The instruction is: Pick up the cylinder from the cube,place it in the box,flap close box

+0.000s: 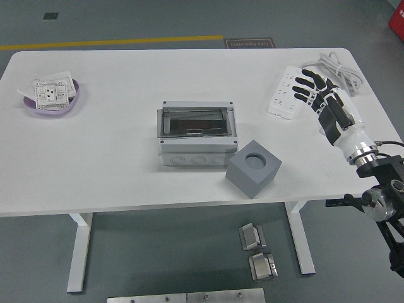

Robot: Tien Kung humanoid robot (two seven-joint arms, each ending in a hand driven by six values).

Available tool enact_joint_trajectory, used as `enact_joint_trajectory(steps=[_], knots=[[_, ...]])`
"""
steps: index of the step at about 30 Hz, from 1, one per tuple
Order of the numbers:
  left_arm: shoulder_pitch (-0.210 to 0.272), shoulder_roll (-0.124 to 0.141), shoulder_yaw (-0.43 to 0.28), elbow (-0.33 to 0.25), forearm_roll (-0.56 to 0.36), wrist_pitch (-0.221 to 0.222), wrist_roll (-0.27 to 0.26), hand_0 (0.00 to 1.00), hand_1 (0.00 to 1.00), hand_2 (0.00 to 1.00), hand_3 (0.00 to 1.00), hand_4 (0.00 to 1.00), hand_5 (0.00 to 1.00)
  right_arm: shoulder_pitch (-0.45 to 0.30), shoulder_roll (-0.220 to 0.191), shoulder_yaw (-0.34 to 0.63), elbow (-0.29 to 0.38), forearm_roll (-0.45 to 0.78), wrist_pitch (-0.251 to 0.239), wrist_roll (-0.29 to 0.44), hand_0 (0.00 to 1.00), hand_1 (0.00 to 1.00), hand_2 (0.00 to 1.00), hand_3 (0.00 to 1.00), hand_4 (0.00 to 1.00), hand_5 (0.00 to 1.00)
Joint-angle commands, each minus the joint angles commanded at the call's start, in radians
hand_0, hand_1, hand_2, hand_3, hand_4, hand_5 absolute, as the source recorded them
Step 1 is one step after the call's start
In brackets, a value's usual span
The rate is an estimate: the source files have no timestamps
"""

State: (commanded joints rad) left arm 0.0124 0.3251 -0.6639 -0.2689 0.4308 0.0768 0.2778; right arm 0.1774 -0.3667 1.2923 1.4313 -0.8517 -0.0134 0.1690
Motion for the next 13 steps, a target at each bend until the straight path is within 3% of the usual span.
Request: enact_joint_trajectory(steps=[13], knots=[[0.005,-0.003,0.013,0.004,-0.012,0.0,0.0,0.75,0.746,0.687,0.819,0.82,0.404,-0.005,-0.002,0.013,0.001,-0.01,-0.006,0.001,0.835,0.747,0.768,0.777,0.998,0.679]])
